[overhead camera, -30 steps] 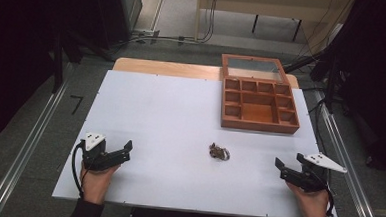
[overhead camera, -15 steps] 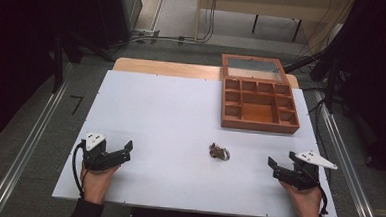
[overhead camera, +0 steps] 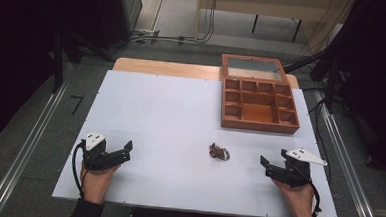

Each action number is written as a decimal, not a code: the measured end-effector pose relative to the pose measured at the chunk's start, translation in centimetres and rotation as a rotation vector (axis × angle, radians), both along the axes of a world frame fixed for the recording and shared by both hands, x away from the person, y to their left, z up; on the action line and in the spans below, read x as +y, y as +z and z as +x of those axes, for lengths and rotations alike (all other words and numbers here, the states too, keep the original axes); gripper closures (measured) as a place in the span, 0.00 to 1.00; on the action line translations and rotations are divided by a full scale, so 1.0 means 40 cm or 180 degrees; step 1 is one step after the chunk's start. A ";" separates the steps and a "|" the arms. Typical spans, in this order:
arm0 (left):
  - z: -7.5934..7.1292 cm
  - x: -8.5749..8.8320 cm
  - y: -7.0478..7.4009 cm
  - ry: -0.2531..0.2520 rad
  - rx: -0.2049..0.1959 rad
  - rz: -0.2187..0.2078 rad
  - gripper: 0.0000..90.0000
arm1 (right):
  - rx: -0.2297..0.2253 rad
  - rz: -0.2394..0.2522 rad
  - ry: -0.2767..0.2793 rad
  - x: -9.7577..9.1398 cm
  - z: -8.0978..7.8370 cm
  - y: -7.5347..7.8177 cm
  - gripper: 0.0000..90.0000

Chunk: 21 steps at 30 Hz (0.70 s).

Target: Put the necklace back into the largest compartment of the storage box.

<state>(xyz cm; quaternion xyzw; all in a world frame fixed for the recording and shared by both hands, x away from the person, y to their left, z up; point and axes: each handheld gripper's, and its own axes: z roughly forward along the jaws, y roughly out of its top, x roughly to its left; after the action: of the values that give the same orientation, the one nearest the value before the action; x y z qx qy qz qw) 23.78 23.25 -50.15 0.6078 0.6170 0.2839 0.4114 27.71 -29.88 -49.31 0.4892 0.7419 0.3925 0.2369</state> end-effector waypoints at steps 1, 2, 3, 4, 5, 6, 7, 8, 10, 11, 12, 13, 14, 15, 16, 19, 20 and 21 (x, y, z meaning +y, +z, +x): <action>0.000 0.001 0.000 -0.0001 0.0002 -0.0001 0.05 | -0.0005 -0.0004 0.0005 0.003 0.000 0.000 0.17; 0.000 0.001 0.000 0.0002 0.0001 -0.0010 0.05 | -0.0006 0.0000 0.0018 0.006 0.001 0.000 0.17; 0.000 0.002 0.000 0.0001 0.0000 -0.0014 0.05 | -0.0008 -0.0002 0.0028 0.009 0.001 0.000 0.17; 0.000 0.002 0.000 -0.0001 0.0004 -0.0017 0.05 | -0.0007 0.0003 0.0029 0.013 0.001 0.001 0.17; 0.001 0.002 -0.001 0.0006 0.0002 -0.0021 0.05 | -0.0013 0.0000 0.0043 0.015 0.001 0.001 0.17; 0.001 0.002 -0.001 0.0006 0.0007 -0.0022 0.05 | -0.0011 0.0002 0.0049 0.019 0.001 0.001 0.17; 0.001 0.001 -0.002 0.0006 0.0008 -0.0023 0.05 | -0.0009 0.0013 0.0061 0.022 0.002 0.001 0.17; 0.002 0.002 -0.002 0.0005 0.0010 -0.0019 0.05 | -0.0011 0.0011 0.0068 0.026 0.002 0.001 0.17; 0.002 0.001 -0.002 0.0007 0.0012 -0.0021 0.05 | -0.0003 0.0006 0.0088 0.032 0.003 0.001 0.17; 0.002 0.002 -0.002 0.0005 0.0011 -0.0023 0.05 | -0.0004 0.0010 0.0105 0.036 0.004 0.001 0.17; 0.002 0.002 -0.002 0.0008 0.0015 -0.0021 0.05 | -0.0002 0.0012 0.0112 0.039 0.005 0.001 0.17; 0.002 0.002 -0.002 0.0007 0.0017 -0.0023 0.05 | -0.0002 0.0005 0.0115 0.042 0.006 0.000 0.17; 0.002 0.002 -0.003 0.0010 0.0019 -0.0024 0.05 | 0.0006 0.0007 0.0126 0.045 0.006 0.000 0.17; 0.002 0.002 -0.003 0.0011 0.0019 -0.0025 0.05 | 0.0007 0.0009 0.0138 0.049 0.006 0.000 0.17; 0.002 0.002 -0.003 0.0009 0.0021 -0.0027 0.05 | -0.0001 0.0007 0.0145 0.052 0.007 0.000 0.17; 0.003 0.002 -0.003 0.0011 0.0027 -0.0021 0.05 | 0.0008 0.0007 0.0175 0.060 0.008 -0.001 0.17; 0.003 0.002 -0.003 0.0008 0.0027 -0.0021 0.05 | 0.0008 0.0004 0.0173 0.063 0.008 -0.001 0.17; 0.003 0.002 -0.003 0.0009 0.0027 -0.0020 0.05 | 0.0008 0.0010 0.0187 0.065 0.009 -0.001 0.17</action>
<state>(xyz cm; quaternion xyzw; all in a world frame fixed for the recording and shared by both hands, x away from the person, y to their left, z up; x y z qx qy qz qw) 23.90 23.32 -50.28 0.6068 0.6205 0.2800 0.4103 28.06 -27.27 -49.35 0.4681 0.7557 0.3998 0.2235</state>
